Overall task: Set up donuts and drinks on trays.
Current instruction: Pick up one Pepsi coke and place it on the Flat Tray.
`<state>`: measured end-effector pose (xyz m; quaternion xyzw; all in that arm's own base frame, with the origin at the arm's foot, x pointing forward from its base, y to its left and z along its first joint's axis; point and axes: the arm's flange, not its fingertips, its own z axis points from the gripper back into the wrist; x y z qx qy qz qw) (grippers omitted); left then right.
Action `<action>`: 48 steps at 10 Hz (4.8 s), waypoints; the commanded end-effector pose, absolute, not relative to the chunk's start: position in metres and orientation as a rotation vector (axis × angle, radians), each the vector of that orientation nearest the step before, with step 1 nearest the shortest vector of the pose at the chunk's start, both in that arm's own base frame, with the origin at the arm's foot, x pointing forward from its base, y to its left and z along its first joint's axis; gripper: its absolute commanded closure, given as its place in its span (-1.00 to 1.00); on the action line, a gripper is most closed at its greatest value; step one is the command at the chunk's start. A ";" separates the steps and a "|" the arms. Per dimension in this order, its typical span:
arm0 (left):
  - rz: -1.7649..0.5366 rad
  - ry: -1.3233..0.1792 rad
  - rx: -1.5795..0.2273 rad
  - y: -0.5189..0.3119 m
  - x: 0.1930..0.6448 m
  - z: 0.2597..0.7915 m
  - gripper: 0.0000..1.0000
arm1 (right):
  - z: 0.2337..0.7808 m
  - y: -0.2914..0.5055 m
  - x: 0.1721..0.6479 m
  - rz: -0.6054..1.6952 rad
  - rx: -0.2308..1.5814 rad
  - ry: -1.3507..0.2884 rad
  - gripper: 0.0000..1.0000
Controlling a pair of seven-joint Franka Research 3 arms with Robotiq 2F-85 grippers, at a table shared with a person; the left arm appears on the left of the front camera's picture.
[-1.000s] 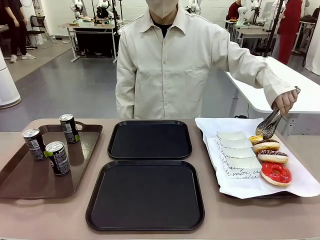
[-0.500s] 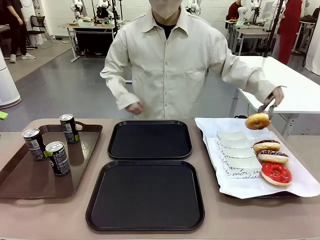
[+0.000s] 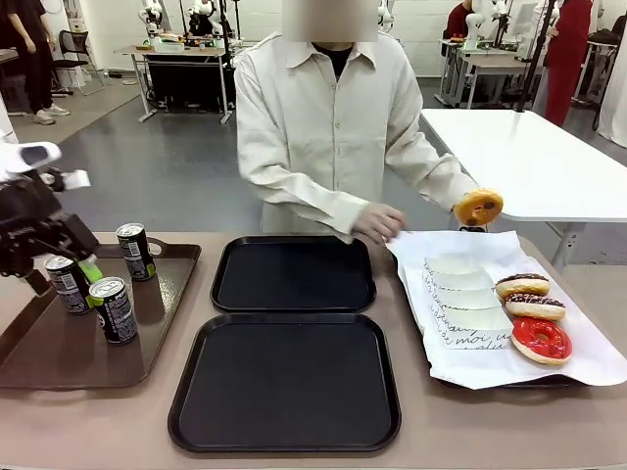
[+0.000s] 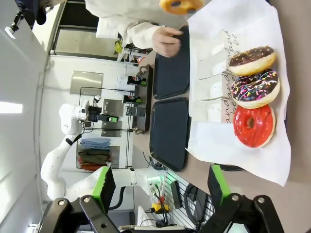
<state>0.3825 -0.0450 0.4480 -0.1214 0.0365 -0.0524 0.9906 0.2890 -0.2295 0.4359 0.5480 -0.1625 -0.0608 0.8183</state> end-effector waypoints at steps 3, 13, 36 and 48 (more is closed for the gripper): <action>-0.061 -0.106 -0.160 -0.093 0.376 0.430 -1.00 | 0.437 -0.231 0.290 -0.129 1.189 -0.357 -1.00; -0.080 -0.249 0.021 -0.091 0.368 0.448 -1.00 | 0.437 -0.231 0.290 -0.129 1.189 -0.357 -1.00; 0.065 -0.073 0.055 -0.093 0.415 0.409 0.31 | 0.437 -0.231 0.290 -0.129 1.189 -0.357 -1.00; 0.081 -0.224 -0.055 -0.094 0.383 0.534 -0.16 | 0.437 -0.231 0.290 -0.129 1.189 -0.357 -1.00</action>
